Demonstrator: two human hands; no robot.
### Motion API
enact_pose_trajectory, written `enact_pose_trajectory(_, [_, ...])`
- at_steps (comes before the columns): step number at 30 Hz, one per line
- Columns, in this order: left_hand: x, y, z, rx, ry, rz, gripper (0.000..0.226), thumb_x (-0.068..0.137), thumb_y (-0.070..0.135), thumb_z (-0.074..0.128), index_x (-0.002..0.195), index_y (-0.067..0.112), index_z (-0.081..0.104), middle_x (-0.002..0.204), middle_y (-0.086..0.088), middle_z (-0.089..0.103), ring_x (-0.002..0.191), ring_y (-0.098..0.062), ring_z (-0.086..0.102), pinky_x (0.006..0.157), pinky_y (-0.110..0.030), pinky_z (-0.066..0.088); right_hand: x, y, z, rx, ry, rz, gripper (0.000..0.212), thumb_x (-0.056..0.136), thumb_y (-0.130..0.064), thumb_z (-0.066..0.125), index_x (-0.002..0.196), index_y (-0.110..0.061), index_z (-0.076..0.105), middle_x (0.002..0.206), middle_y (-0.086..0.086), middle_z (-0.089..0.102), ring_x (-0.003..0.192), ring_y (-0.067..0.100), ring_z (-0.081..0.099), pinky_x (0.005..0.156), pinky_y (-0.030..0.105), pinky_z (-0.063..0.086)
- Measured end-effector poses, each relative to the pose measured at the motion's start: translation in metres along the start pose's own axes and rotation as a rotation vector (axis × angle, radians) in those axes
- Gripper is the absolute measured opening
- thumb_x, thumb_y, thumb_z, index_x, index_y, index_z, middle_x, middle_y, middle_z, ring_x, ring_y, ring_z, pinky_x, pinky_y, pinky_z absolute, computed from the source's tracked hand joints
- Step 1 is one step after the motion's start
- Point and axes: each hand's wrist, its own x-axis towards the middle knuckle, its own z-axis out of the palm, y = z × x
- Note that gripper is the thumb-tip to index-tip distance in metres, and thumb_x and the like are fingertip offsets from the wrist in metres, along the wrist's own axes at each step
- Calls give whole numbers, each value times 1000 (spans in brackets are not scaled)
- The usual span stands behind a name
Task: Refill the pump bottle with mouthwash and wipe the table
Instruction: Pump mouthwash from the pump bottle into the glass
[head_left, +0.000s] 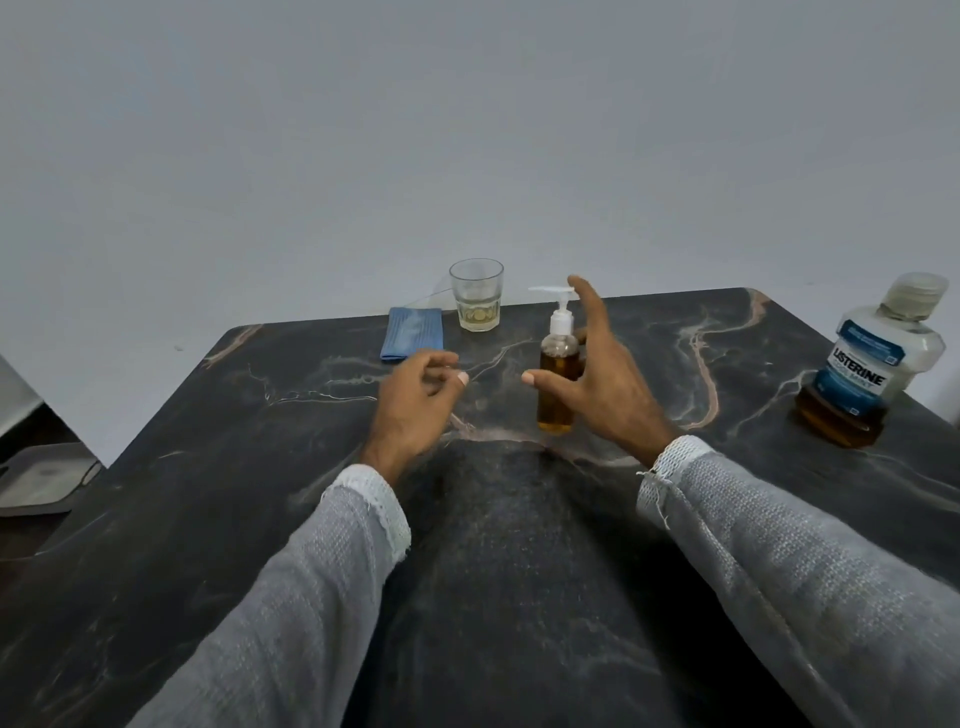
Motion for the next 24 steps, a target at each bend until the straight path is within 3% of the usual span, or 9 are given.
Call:
enact_pose_trajectory(4, [45, -2, 7, 68, 33, 22, 32, 90, 28, 66, 119, 19, 57, 97, 16, 60, 83, 5, 57, 61, -7, 43, 31, 14, -3, -79, 51, -12, 109, 73, -40, 81, 147, -46, 2, 138, 12, 53, 117, 31, 58, 99, 56, 47])
enact_pose_trajectory(8, [90, -5, 21, 86, 55, -17, 49, 87, 33, 68, 130, 18, 49, 112, 7, 55, 87, -3, 56, 70, -13, 43, 58, 32, -1, -147, 80, -34, 110, 73, -43, 80, 147, -46, 0, 139, 11, 52, 119, 32, 58, 100, 57, 46])
enact_pose_trajectory(16, [157, -31, 54, 21, 70, -137, 88, 76, 44, 77, 144, 19, 28, 145, -9, 44, 126, -25, 48, 98, -33, 43, 98, 64, 5, -226, 116, -96, 98, 76, -45, 77, 145, -39, 8, 105, 1, 56, 88, 21, 59, 85, 46, 55])
enact_pose_trajectory(19, [175, -41, 62, -2, 56, -167, 97, 73, 45, 80, 147, 19, 22, 148, -10, 40, 129, -27, 45, 105, -38, 42, 111, 73, 9, -225, 122, -119, 93, 78, -42, 76, 145, -33, 12, 98, -2, 52, 79, 17, 57, 77, 36, 54])
enact_pose_trajectory(24, [193, -51, 75, -58, 21, -169, 104, 66, 46, 84, 146, 18, 23, 145, -7, 44, 126, -25, 48, 103, -36, 43, 120, 81, 14, -238, 124, -142, 87, 80, -40, 73, 143, -31, 14, 92, -5, 51, 69, 6, 53, 68, 28, 46])
